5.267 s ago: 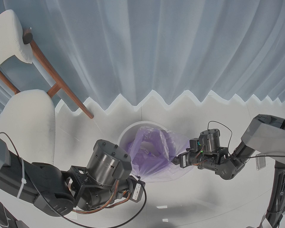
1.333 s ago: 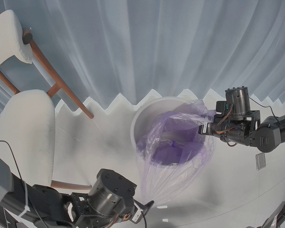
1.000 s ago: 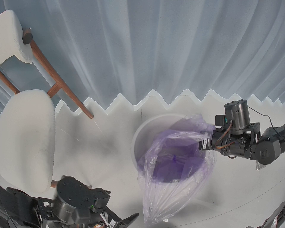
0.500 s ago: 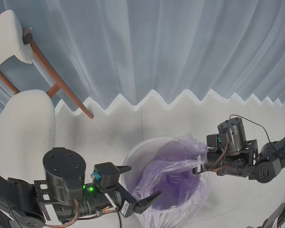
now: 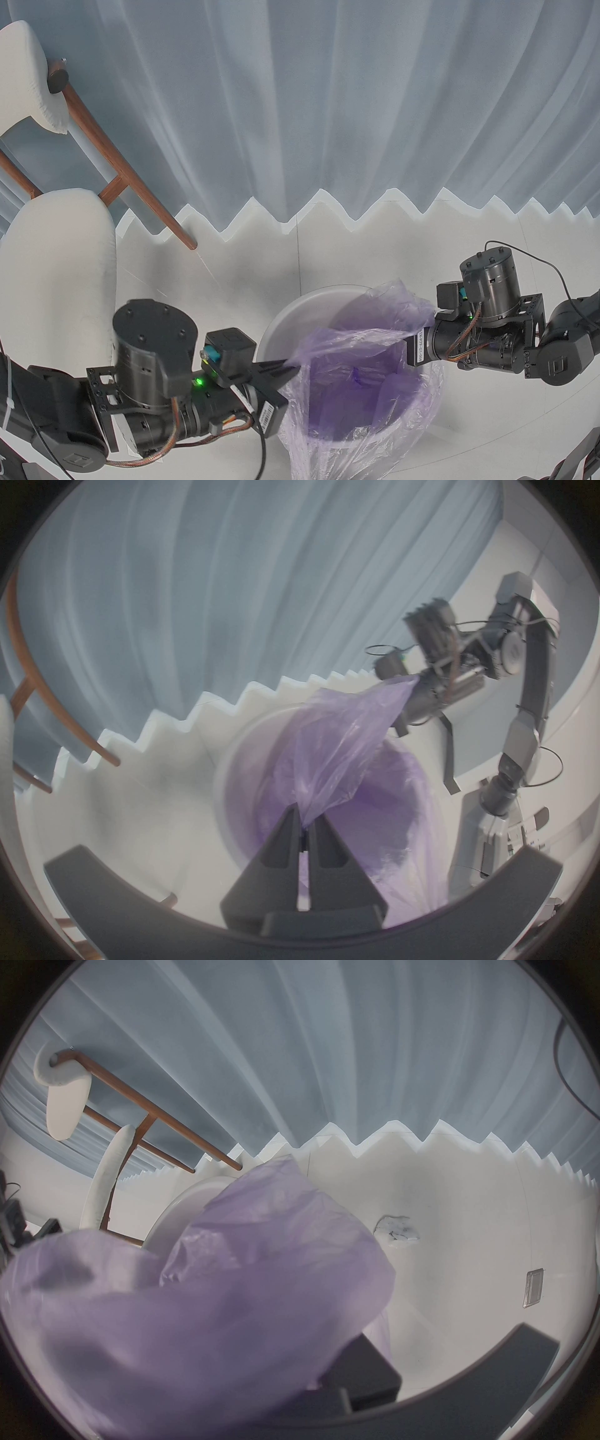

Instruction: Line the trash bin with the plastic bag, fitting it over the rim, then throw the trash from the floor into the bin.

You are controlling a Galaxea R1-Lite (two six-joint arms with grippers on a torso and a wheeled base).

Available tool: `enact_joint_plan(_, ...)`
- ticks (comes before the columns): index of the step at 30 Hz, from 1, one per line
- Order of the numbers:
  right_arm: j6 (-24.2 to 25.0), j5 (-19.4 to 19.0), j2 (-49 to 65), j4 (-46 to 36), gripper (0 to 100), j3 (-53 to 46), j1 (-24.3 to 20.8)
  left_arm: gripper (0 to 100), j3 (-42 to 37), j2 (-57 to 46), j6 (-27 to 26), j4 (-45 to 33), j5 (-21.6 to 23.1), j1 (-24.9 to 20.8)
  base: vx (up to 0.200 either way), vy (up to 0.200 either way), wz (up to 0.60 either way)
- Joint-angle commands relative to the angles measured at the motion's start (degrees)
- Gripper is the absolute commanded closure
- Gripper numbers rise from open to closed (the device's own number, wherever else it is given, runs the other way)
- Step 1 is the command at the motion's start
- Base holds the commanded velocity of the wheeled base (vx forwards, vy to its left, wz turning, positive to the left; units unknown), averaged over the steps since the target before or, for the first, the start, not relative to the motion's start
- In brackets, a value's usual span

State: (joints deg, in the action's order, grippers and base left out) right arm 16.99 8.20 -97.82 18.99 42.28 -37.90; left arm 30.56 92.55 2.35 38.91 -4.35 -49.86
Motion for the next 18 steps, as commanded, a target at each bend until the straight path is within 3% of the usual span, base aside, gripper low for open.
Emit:
enact_joint_plan(1,-0.8,0.0,3.0,0.0,100,-1.9,-1.1,100,-0.1,-0.9,0.2,-0.1,0.1,5.2,0.0,0.0,0.0)
enact_joint_plan(6,-2.4,-1.9,5.3,3.4,100,-6.1,-2.2,100,0.5,-1.1,0.3,0.0,0.2,7.9,0.0,0.0,0.0)
enact_joint_plan(12,-7.4,-5.0,6.3,9.5,100,-12.0,-3.2,100,0.8,-1.0,0.4,-0.1,0.3,8.4,0.0,0.0,0.0)
enact_joint_plan(18,-9.2,-8.6,8.1,12.5,100,-14.6,-4.3,100,1.2,-1.0,0.4,0.0,0.4,8.9,0.0,0.0,0.0)
